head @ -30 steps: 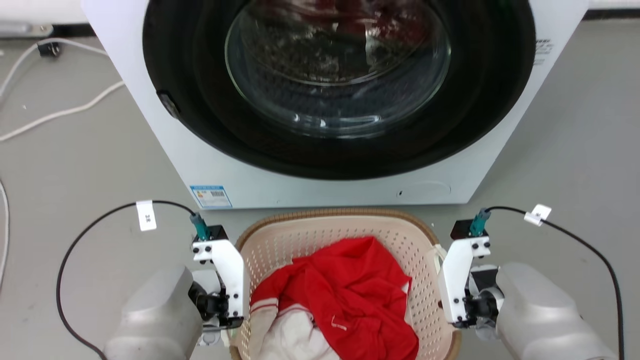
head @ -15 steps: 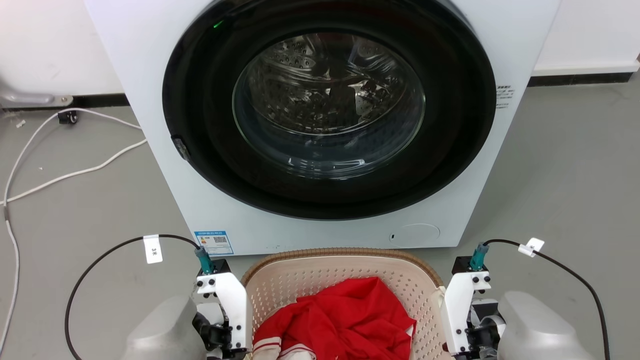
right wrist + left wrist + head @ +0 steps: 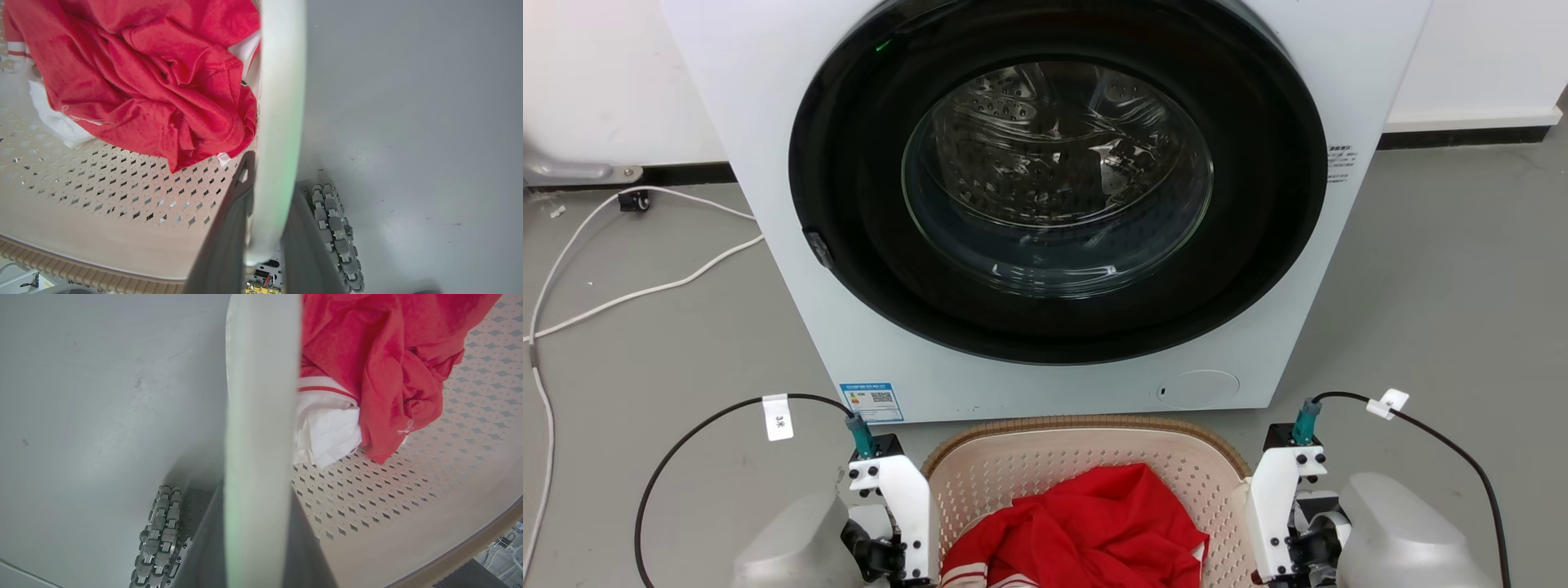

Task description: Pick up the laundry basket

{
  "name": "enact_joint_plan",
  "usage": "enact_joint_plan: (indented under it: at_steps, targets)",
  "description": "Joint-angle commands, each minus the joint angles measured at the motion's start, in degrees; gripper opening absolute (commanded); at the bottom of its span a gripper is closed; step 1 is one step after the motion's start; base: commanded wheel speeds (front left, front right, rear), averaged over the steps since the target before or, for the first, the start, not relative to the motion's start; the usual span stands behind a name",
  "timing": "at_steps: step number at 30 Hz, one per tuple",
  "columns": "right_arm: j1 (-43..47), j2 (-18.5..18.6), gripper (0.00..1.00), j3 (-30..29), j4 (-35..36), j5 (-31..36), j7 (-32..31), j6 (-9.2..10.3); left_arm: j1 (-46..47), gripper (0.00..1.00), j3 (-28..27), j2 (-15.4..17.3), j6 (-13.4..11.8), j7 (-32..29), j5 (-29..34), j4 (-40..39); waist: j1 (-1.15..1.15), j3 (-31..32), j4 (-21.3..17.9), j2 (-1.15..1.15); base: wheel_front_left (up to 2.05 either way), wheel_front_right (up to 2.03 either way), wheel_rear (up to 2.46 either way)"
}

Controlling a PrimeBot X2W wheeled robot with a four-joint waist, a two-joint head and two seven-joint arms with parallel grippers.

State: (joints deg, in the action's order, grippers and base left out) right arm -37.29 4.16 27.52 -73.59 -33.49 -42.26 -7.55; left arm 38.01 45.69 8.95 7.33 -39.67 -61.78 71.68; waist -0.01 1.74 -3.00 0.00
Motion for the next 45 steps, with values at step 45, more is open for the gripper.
enact_joint_plan:
  at_steps: [45]
  targets:
    - [0.88, -0.98, 0.0, -10.57, -0.34, 10.31, -2.26, 0.11, 0.29, 0.0, 1.1, 0.62, 0.24, 1.69, -2.67, 0.69, 0.01, -0.55, -0.18, 0.0, 0.0, 0.0, 0.0]
